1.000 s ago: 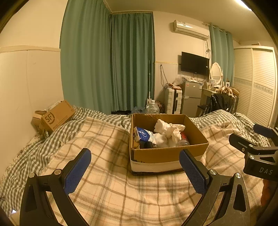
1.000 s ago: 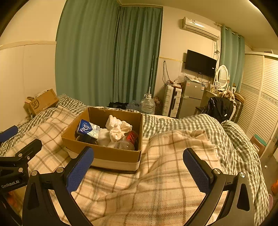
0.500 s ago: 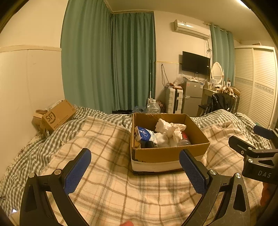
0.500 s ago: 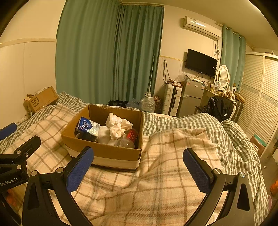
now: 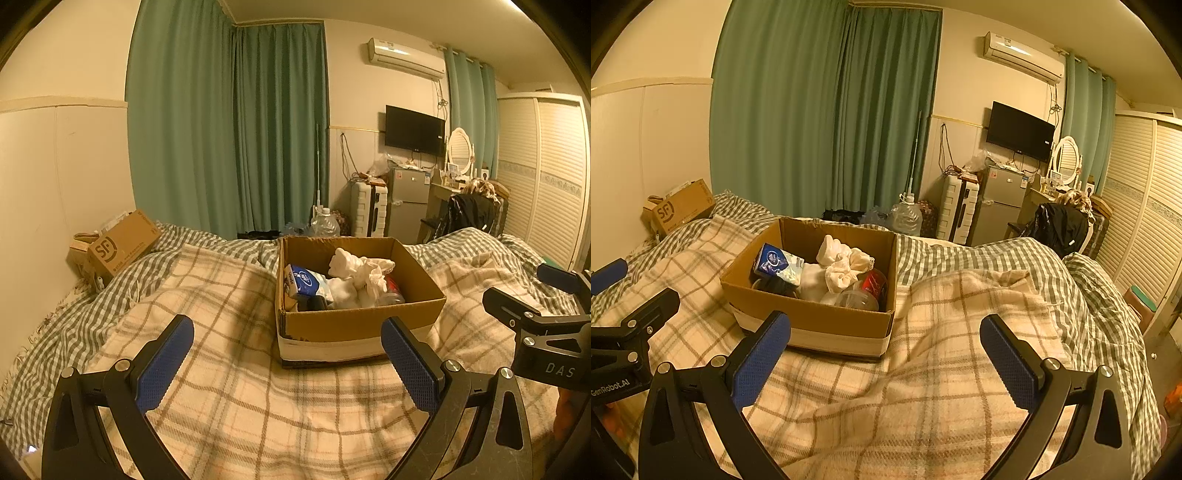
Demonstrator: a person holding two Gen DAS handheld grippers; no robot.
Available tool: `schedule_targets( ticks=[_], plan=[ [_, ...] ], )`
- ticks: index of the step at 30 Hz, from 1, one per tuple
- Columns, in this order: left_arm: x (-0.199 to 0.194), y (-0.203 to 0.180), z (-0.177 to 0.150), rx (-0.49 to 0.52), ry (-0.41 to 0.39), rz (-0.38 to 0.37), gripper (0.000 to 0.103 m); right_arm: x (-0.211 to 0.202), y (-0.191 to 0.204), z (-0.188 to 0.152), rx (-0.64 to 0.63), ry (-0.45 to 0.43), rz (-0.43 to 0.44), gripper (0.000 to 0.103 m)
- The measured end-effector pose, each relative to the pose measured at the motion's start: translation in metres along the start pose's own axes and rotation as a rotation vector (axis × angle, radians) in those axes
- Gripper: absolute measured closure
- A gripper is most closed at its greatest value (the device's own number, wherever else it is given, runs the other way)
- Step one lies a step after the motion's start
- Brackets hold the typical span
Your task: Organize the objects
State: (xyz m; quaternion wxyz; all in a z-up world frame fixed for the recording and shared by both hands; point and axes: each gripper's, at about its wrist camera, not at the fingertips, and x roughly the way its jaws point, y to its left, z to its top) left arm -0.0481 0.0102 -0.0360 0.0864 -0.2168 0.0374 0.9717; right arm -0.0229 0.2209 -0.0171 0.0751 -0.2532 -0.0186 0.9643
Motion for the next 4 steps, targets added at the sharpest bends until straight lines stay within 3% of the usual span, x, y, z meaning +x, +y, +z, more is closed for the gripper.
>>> schedule_targets(
  ticks=[4],
  plan=[
    [-0.0003,-0.0007,0.0002,0.007,-0.006,0.001,0.000,0.0004,0.0006,-0.0006,0.000,0.002,0.001,0.000]
  ],
)
